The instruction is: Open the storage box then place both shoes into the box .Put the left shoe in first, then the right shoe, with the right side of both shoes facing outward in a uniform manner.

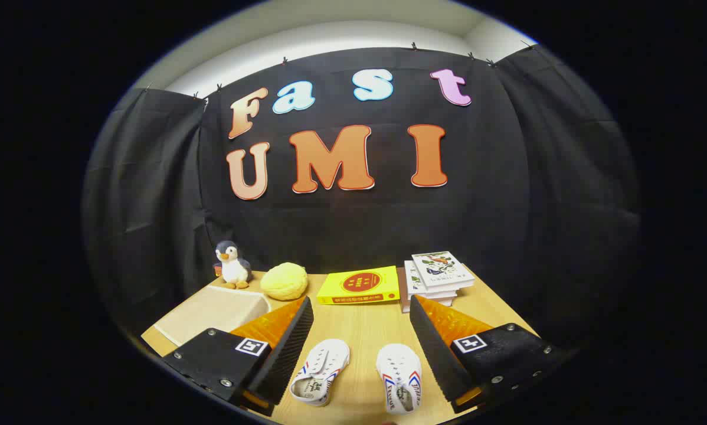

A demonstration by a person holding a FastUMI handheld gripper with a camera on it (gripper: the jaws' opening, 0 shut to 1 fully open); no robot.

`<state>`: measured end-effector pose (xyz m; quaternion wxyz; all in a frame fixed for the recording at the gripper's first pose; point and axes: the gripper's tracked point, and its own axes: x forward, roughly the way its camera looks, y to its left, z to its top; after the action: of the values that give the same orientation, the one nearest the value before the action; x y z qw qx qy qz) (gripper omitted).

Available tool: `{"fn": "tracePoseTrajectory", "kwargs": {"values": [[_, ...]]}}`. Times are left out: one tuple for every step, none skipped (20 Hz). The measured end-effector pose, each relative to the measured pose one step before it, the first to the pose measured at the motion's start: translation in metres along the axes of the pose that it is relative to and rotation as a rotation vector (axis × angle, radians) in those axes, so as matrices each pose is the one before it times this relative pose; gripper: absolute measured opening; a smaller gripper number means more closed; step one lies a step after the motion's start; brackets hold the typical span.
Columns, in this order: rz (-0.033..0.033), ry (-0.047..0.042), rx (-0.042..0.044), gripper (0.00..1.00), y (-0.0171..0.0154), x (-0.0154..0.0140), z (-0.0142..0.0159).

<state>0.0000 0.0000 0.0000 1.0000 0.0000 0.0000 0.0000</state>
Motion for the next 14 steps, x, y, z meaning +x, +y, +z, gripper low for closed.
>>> {"fn": "tracePoseTrajectory", "kwargs": {"values": [[0.00495, 0.00625, 0.00097, 0.98, 0.00461, 0.00099, -0.00105], [0.00262, 0.00752, -0.00146, 0.98, 0.00236, -0.00017, -0.00222], [0.00055, 0.00595, -0.00234, 0.98, 0.00120, 0.00143, -0.00101], [0.00012, 0.00421, -0.00266, 0.98, 0.00164, 0.00032, -0.00075], [-0.00152, 0.00201, -0.00266, 0.98, 0.00058, 0.00080, 0.00023], [-0.00383, 0.00044, -0.00291, 0.98, -0.00123, 0.00076, -0.00055], [-0.00685, 0.00406, -0.00213, 0.98, -0.00181, 0.00135, -0.00117], [-0.00334, 0.00658, 0.00201, 0.98, -0.00106, 0.00006, -0.00153], [0.00027, 0.00226, 0.00663, 0.98, -0.00025, -0.00047, -0.00039], [0.00155, 0.00248, 0.00496, 0.98, -0.00105, 0.00040, 0.00008], [-0.00195, 0.00319, 0.00131, 0.98, -0.00173, -0.00021, -0.00111], [-0.00370, 0.00246, -0.00250, 0.98, -0.00262, 0.00031, -0.00080], [-0.00409, 0.00202, -0.00574, 0.98, -0.00293, -0.00004, -0.00072], [-0.00433, 0.00305, -0.00295, 0.98, -0.00300, -0.00058, -0.00106]]}}
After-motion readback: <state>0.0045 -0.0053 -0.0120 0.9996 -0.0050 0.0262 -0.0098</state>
